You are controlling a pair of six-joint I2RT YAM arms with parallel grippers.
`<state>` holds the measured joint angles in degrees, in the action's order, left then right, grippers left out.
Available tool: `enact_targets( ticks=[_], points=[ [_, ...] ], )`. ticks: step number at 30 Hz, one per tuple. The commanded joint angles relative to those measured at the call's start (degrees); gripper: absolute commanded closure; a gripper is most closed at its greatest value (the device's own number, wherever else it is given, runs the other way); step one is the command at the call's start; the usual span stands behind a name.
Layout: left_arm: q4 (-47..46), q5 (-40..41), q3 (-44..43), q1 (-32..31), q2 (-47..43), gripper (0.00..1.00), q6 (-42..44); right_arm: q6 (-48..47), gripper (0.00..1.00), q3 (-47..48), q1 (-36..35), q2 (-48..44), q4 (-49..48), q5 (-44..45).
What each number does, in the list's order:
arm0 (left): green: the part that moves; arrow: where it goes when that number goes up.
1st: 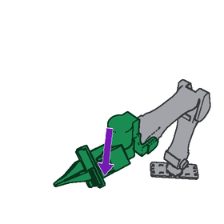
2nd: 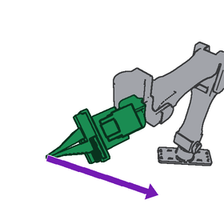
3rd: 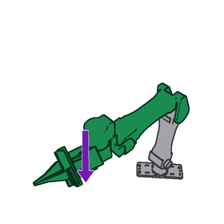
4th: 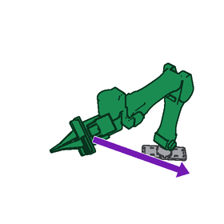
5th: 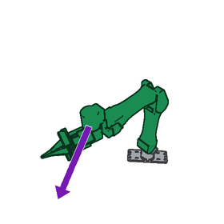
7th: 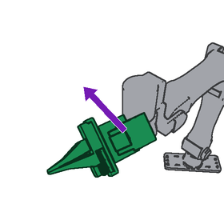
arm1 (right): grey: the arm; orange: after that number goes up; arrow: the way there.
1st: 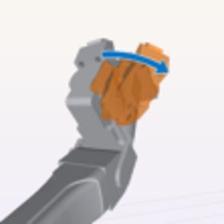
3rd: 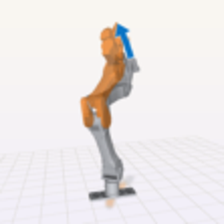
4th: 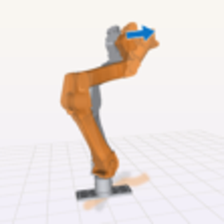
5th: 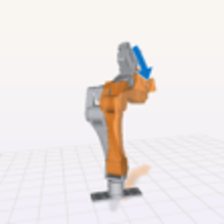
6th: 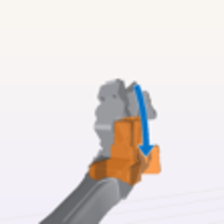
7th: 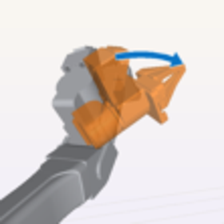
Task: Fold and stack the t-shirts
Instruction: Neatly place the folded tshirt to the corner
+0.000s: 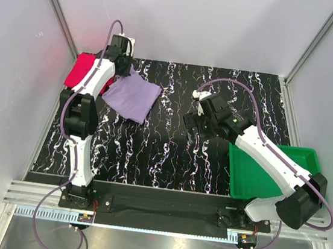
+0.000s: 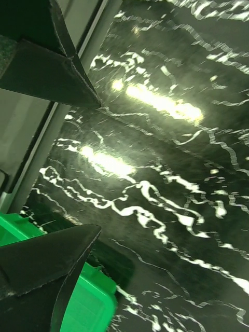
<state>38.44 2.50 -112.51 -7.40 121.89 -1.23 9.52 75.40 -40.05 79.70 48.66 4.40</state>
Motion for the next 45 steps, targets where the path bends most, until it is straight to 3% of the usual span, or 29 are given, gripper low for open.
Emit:
enact_targets(
  ticks=[1,7,13,26,33,45],
  points=[
    [-5.30,8.04,-1.13,0.80,-4.02,1.00,7.82,0.85,0.00,-2.09,0.15,-3.23,-2.17,-0.72],
    [-5.13,11.82,-9.74,1.16,0.72,1.00,8.88,-1.26,0.00,-1.05,0.15,-1.66,-0.59,-0.54],
    [-7.93,17.10,-11.06,1.33,0.20,1.00,10.28,-2.40,0.00,1.77,0.24,0.28,0.38,-1.50],
    [-7.24,16.83,-15.80,2.74,2.66,1.00,17.92,-3.90,0.00,2.91,1.38,3.18,-0.06,-2.38],
    [-3.90,12.79,-20.55,4.15,4.50,1.00,20.13,-3.98,0.00,3.71,1.56,4.32,0.29,-2.65],
    [-5.65,9.80,-19.76,6.17,4.32,1.00,23.12,-3.72,0.00,4.85,2.17,6.08,0.56,-3.08]
  ],
)
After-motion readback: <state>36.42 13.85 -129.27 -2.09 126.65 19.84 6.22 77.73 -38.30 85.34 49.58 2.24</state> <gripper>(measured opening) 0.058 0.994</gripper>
